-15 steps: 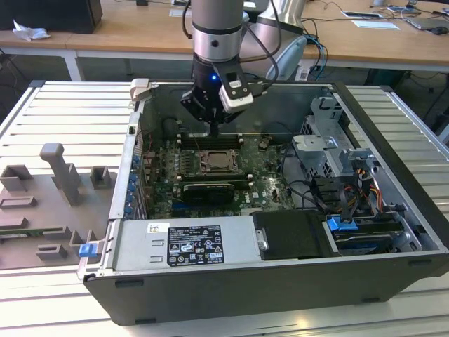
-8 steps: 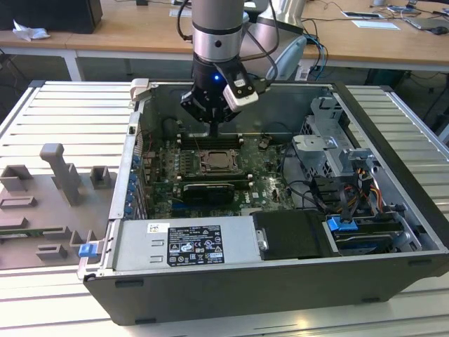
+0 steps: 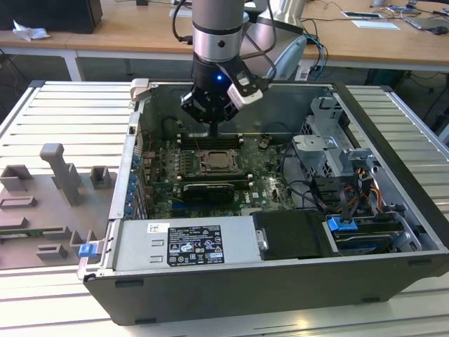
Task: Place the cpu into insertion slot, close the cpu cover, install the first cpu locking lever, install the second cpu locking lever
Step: 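Install the first cpu locking lever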
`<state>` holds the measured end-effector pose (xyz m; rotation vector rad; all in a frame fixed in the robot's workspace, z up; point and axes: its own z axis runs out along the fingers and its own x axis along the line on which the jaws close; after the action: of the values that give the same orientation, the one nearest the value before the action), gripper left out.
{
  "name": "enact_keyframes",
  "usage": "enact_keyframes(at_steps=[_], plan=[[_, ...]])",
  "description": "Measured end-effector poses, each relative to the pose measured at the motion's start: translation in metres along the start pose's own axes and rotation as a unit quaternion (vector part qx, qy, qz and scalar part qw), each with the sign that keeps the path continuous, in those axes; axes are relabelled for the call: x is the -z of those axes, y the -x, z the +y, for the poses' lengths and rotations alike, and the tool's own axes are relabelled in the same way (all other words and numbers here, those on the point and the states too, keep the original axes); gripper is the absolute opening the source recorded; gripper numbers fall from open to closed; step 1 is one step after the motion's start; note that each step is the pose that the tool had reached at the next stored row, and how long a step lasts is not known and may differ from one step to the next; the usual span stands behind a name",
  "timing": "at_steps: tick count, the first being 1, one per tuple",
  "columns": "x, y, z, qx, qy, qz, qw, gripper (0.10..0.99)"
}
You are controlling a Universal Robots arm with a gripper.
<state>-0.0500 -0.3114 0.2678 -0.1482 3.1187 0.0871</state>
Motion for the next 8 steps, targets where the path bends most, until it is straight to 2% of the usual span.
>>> enact_keyframes(at_steps=[3, 8], plan=[[0.0000, 0.0000, 0.0000, 0.032, 0.0007, 0.0017, 0.9995, 0.106], [0.0000, 0.0000, 0.0000, 0.071, 0.0015, 0.0039, 0.9975, 0.106]])
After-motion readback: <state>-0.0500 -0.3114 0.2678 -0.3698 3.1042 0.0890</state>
